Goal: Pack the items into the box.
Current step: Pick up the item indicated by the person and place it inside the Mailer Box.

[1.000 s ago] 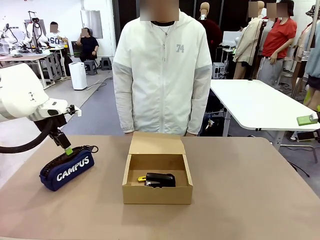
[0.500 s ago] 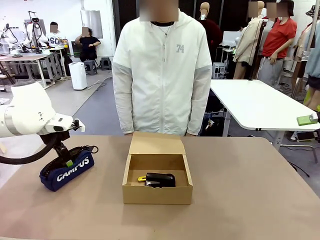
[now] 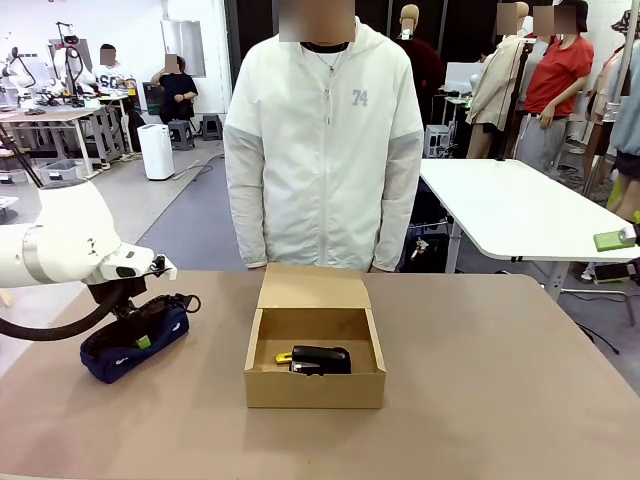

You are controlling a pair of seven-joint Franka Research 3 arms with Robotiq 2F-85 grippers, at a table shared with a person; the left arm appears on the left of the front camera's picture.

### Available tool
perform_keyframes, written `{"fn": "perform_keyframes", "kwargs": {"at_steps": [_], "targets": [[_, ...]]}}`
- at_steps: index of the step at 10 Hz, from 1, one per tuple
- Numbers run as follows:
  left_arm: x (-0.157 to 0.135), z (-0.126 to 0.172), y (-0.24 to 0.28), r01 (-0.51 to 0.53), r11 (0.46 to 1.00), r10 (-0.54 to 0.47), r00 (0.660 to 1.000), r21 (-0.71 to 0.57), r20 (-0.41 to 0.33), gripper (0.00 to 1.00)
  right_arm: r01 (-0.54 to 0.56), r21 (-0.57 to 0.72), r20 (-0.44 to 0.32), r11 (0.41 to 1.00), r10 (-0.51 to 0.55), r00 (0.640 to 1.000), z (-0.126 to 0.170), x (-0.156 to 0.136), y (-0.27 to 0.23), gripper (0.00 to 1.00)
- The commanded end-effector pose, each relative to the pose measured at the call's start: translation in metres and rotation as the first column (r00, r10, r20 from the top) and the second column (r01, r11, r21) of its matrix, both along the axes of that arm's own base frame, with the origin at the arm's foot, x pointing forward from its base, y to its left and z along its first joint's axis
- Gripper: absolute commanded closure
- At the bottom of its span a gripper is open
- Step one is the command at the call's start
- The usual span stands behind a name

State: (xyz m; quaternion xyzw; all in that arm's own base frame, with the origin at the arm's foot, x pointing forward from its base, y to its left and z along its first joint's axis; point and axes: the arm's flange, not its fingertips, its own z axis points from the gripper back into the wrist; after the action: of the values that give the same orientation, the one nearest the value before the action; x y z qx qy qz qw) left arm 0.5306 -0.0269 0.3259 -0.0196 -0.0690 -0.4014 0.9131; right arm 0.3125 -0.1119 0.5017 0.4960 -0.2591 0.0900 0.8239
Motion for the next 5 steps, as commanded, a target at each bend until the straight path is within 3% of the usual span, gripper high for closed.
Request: {"fn": "perform_keyframes", "kwargs": {"at_steps": [1, 2, 4, 5], "targets": [[0.0013, -0.0023, 0.0007, -0.006, 1.0, 0.005, 0.999, -0.021, -0.047, 0.0, -0.014, -0.015, 0.008, 1.0, 0.014, 1.0, 0.001, -0.001, -0.0024, 0.0], [0.0019, -0.0059, -0.0004, -0.006, 1.0, 0.005, 0.997, -0.018, -0.076, 0.0, -0.014, -0.015, 0.008, 1.0, 0.014, 1.0, 0.001, -0.001, -0.0024, 0.0], [0.0033, -0.0064, -0.0003, -0.006, 1.0, 0.005, 0.996, -0.021, -0.09, 1.0, -0.014, -0.015, 0.008, 1.0, 0.014, 1.0, 0.001, -0.001, -0.0024, 0.0], [0.0039, -0.0066, 0.0001, -0.012, 1.0, 0.01, 0.995, -0.021, -0.096, 1.0, -0.014, -0.015, 0.008, 1.0, 0.014, 1.0, 0.001, -0.001, -0.0024, 0.0]]}}
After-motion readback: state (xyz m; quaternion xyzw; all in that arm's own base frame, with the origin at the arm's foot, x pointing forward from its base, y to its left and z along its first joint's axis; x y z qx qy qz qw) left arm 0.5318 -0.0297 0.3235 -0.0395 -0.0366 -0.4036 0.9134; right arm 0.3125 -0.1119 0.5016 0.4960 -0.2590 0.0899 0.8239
